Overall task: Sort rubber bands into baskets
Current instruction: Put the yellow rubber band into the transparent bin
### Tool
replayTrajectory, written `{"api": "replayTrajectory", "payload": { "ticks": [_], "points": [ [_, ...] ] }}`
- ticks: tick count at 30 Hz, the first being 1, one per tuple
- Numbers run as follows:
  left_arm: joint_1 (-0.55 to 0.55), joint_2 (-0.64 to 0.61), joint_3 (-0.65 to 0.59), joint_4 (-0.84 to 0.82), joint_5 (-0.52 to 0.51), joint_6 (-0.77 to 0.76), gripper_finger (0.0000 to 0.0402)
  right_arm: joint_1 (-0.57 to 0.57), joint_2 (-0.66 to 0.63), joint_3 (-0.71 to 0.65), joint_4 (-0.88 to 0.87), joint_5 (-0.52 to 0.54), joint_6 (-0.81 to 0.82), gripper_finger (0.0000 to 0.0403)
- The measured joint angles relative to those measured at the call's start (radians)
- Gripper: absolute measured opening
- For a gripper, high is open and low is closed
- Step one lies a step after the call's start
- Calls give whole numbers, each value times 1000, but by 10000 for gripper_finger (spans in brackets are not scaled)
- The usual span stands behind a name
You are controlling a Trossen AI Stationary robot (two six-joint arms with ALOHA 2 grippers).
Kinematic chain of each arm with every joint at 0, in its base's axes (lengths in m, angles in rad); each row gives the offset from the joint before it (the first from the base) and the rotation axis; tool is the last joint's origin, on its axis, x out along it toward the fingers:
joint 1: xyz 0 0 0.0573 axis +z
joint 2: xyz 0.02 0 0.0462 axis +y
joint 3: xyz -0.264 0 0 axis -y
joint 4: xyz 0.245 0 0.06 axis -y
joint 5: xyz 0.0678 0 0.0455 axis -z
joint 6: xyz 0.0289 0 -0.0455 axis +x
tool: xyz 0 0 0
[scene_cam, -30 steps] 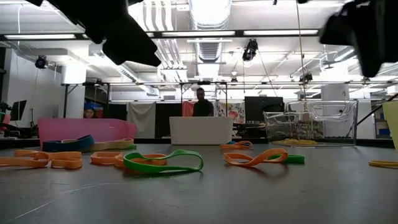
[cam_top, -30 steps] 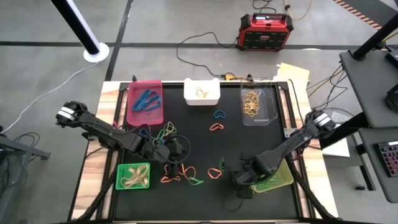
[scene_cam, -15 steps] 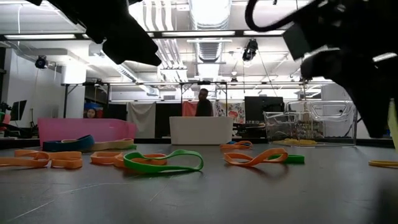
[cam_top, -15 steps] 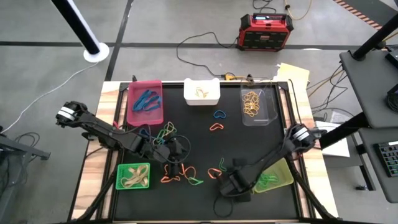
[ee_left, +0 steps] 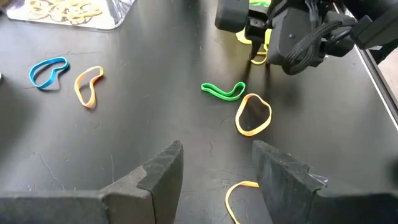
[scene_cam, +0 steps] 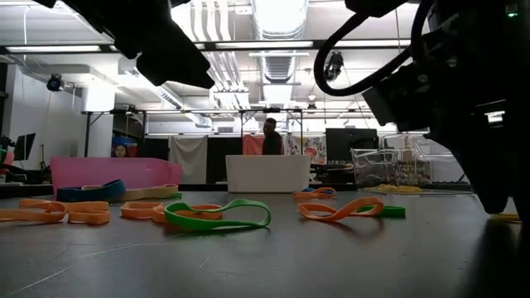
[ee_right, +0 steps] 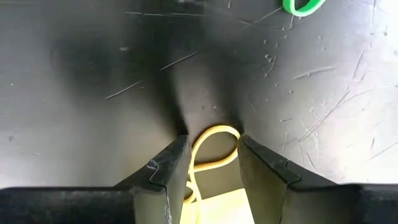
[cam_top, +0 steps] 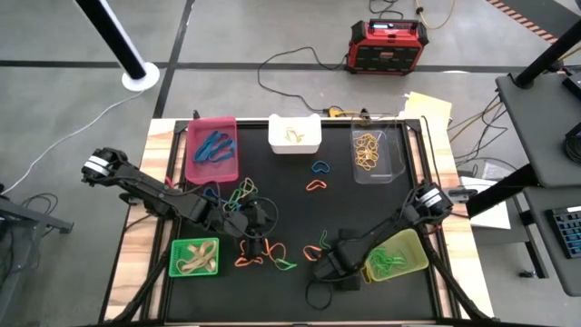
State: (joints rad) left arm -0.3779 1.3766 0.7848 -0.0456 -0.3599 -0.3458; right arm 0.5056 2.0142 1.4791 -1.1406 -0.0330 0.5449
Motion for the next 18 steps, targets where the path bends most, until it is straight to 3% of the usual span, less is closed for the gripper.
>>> {"api": "replayTrajectory", "payload": {
  "ticks": [7, 15, 18],
  "points": [
    [0, 0, -2, 0, 0, 0, 176, 0, 0, -11, 21, 6, 26, 112],
    [0, 0, -2, 0, 0, -1, 176, 0, 0, -19, 27, 6, 20, 22],
    [0, 0, -2, 0, 0, -1, 176, 0, 0, -19, 27, 6, 9, 12]
  ]
}}
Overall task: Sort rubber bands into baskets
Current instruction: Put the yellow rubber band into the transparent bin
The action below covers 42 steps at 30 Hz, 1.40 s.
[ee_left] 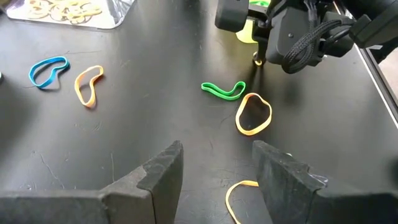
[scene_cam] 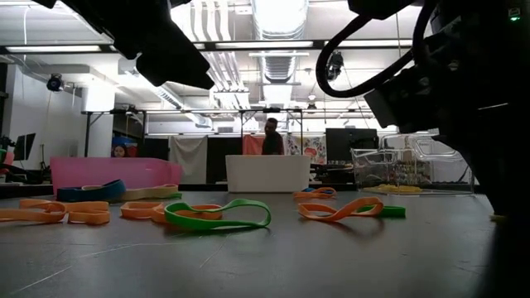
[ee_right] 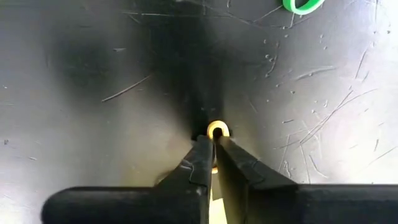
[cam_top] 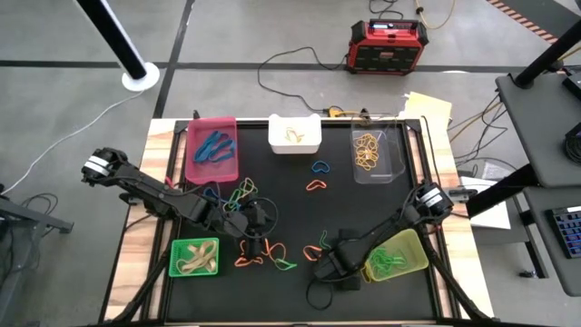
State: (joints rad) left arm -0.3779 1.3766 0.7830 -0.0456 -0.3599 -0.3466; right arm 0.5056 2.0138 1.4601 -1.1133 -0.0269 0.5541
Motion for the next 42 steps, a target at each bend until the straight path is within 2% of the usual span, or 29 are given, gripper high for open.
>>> {"api": "replayTrajectory", "payload": {
  "ticks": [6, 12, 20, 29, 36, 42],
  "points": [
    [0, 0, 0, 0, 0, 0, 176, 0, -27, 7, 8, 10, -16, 9],
    [0, 0, 0, 1, 0, -3, 176, 14, -118, 8, 27, 97, -10, 9],
    [-1, 0, 0, 10, 0, -6, 176, 25, -293, 7, 57, 290, 24, 9],
    [-1, 0, 0, 13, 0, -4, 176, 26, -459, -25, 159, 514, -58, 9],
    [-1, 0, 0, 18, 0, -3, 176, 24, -537, -99, 264, 642, -147, 9],
    [-1, 0, 0, 18, 0, -3, 176, 19, -594, -178, 362, 704, -178, 9]
  ]
}}
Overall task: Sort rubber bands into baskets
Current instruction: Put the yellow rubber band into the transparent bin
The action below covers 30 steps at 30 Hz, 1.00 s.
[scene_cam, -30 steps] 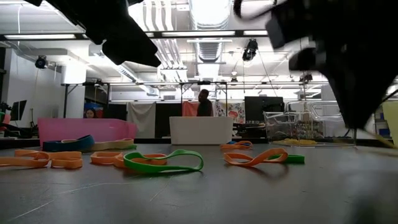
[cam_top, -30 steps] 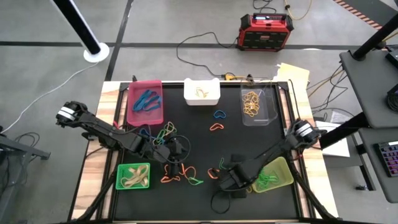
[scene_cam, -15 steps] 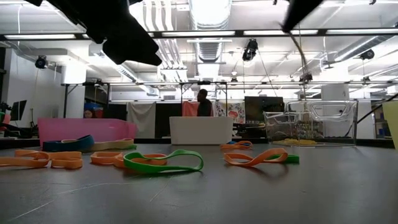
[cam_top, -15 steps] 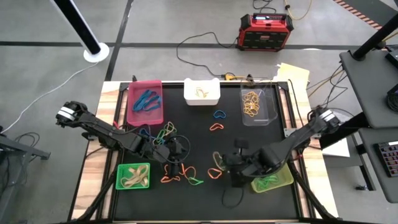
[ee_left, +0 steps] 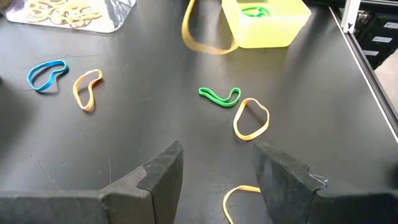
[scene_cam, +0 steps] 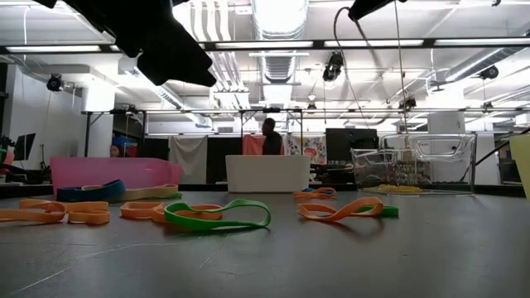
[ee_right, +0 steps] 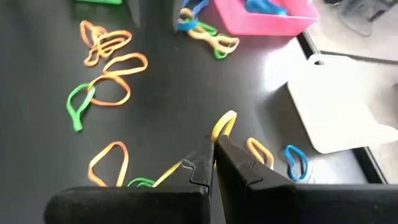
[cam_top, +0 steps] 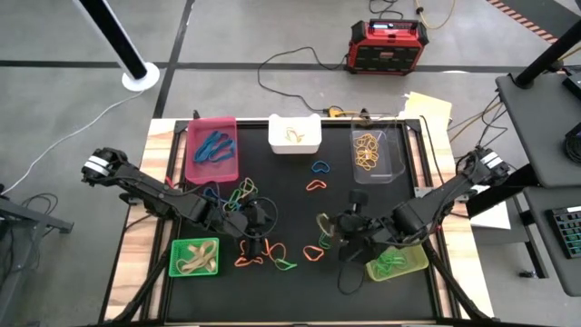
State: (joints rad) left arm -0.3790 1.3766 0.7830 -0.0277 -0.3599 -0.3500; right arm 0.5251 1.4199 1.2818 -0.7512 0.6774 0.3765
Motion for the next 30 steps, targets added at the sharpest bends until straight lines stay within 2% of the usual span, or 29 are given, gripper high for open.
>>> {"api": "replayTrajectory", "payload": {
  "ticks": [4, 11, 15, 18, 23, 25, 30],
  "points": [
    [0, 0, 0, 2, 0, 0, 176, -13, -33, -51, 103, 58, -54, 9],
    [0, 0, 0, 5, 0, 1, 176, -93, -122, -201, 442, 47, -292, 9],
    [0, 0, -1, 6, 0, 8, 176, -182, -208, -290, 551, 30, -374, 9],
    [0, 0, -5, 6, 0, 9, 176, -271, -281, -336, 557, 67, -379, 9],
    [2, 1, -7, 10, -1, 36, 176, -412, -390, -391, 490, 341, -285, 9],
    [1, 3, -8, 18, -18, 47, 176, -467, -430, -410, 456, 412, -244, 9],
    [3, 22, -8, 23, -27, 64, 176, -602, -497, -484, 413, 419, -132, 9]
  ]
}}
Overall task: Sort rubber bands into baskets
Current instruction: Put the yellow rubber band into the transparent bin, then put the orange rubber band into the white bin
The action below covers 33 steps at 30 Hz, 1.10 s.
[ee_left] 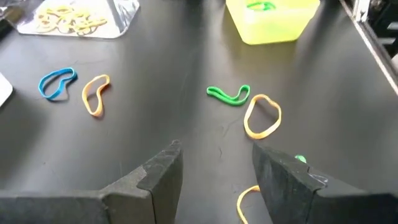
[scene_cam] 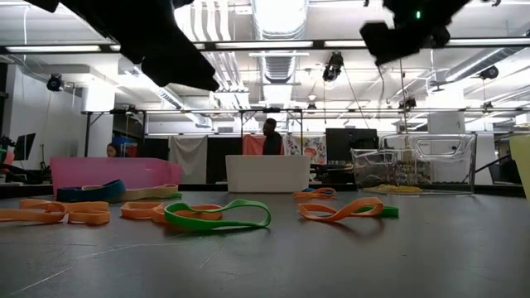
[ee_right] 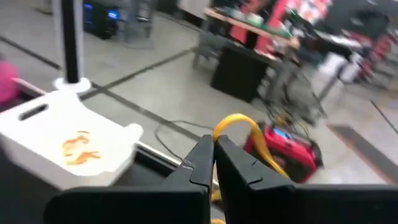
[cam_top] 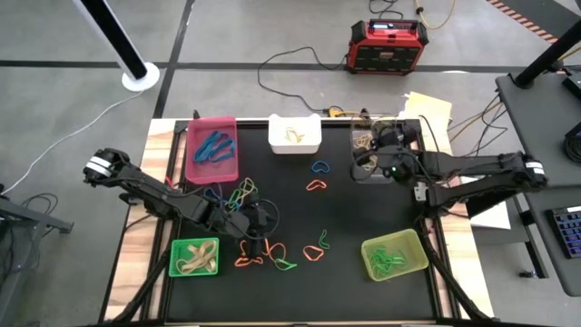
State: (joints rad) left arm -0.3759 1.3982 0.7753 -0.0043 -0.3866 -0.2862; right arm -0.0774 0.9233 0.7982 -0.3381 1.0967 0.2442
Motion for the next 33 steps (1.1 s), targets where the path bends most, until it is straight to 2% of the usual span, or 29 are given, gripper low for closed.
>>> {"api": "replayTrajectory", "payload": {
  "ticks": [6, 12, 17, 23, 29, 33],
  "points": [
    [0, 19, 0, 12, -1, 12, 176, -91, -2, -74, -67, -97, 183, 9],
    [0, 19, 0, 12, -1, 16, 176, -106, 1, -84, -73, -113, 300, 9],
    [1, 19, 0, 14, -2, 39, 176, -111, 1, -84, -76, -155, 309, 25],
    [3, 19, 0, 20, -52, 42, 176, -113, 7, -84, -77, -155, 319, 70],
    [6, 19, 0, 20, -53, 42, 176, -113, 6, -84, -77, -158, 322, 106],
    [6, 19, 0, 20, -53, 42, 176, -97, 7, -83, -62, -255, 331, 118]
  ]
}}
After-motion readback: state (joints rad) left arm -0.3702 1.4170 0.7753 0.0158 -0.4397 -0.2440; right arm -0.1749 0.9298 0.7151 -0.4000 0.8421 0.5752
